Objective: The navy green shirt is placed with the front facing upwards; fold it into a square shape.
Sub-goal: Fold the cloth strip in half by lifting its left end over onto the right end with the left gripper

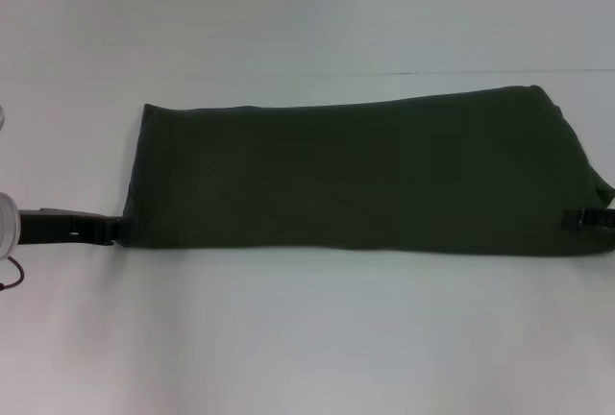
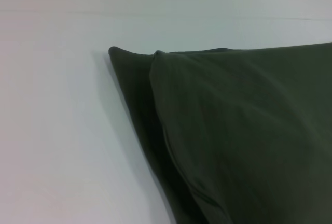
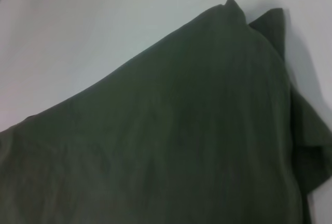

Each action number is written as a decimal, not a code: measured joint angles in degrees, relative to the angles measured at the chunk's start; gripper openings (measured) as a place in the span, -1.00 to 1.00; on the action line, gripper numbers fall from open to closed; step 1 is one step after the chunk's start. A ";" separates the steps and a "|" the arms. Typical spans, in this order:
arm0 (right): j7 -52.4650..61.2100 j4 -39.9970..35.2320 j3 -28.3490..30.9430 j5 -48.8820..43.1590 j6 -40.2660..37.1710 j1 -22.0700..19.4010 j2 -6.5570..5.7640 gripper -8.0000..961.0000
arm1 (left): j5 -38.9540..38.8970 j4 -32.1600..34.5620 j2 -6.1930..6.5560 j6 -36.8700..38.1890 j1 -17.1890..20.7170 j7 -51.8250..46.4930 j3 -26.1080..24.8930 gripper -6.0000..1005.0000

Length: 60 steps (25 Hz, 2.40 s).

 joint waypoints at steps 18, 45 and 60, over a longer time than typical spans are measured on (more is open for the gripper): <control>-2.60 -0.01 1.19 0.21 0.14 -0.99 -0.11 -0.21 | -0.24 0.23 0.16 0.20 -0.08 -0.04 -0.43 -0.99; -7.33 0.69 6.98 1.98 -0.45 -2.10 0.83 -0.95 | -0.37 5.72 0.35 3.04 0.94 -1.01 -0.21 -0.99; -9.69 -3.13 11.37 4.22 -7.38 -3.08 -0.02 -0.25 | 0.00 5.39 0.10 4.30 1.02 -1.01 -0.09 -0.99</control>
